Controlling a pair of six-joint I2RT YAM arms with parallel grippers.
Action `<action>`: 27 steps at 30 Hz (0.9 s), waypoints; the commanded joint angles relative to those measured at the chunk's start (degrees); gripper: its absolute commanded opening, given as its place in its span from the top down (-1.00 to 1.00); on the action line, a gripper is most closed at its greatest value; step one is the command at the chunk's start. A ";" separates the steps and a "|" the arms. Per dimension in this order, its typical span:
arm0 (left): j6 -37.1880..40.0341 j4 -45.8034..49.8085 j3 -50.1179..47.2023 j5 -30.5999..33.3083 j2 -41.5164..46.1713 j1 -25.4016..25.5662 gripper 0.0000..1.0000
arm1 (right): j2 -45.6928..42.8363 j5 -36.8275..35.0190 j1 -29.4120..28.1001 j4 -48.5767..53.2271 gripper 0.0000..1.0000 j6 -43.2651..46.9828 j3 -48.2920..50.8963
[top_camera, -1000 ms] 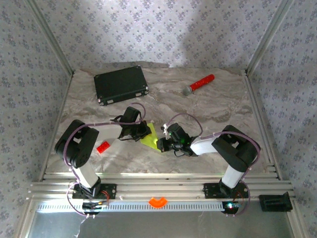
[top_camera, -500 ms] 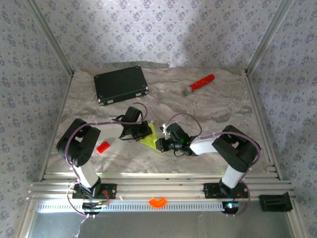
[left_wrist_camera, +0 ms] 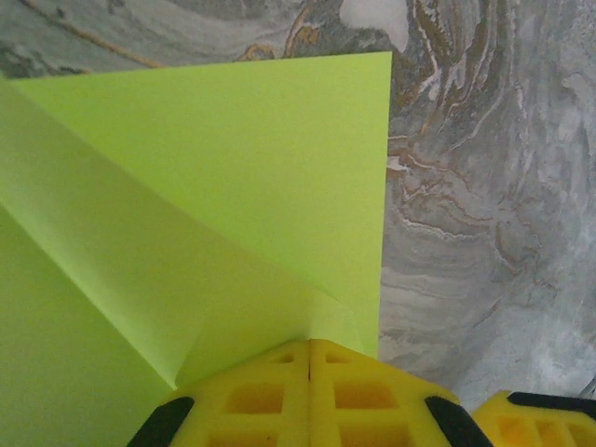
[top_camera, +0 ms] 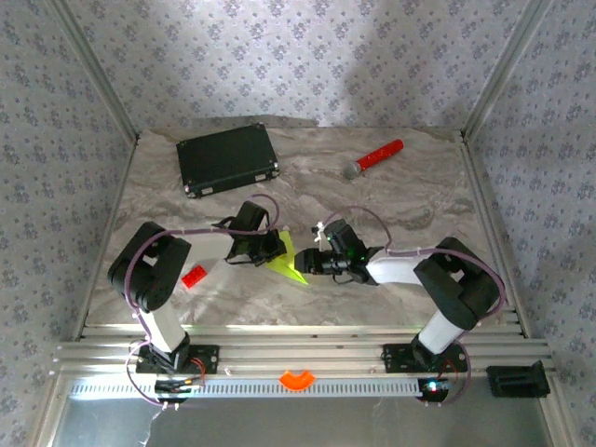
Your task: Fold a paper plane with a square sheet of paper (pick it up from the middle)
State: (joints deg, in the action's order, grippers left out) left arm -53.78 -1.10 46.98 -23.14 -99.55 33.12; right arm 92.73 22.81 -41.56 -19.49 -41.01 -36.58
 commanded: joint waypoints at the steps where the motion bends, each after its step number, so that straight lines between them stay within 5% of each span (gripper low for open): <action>1: 1.13 1.13 0.59 0.39 -1.00 0.37 0.86 | -0.02 2.37 0.58 2.50 0.15 -1.92 -1.92; 16: 1.04 1.10 0.74 0.20 -0.65 0.36 0.86 | 6.42 3.21 -0.93 7.04 0.31 -0.59 -7.36; 27: 0.74 1.19 1.03 0.22 1.22 0.42 0.85 | 7.32 4.34 -1.09 2.64 0.85 -2.58 -3.58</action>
State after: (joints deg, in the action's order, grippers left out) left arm -53.80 -1.10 46.98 -23.16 -99.53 33.15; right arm 99.22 26.24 -42.41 -15.42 -42.48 -42.11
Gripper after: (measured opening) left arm 0.077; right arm 0.090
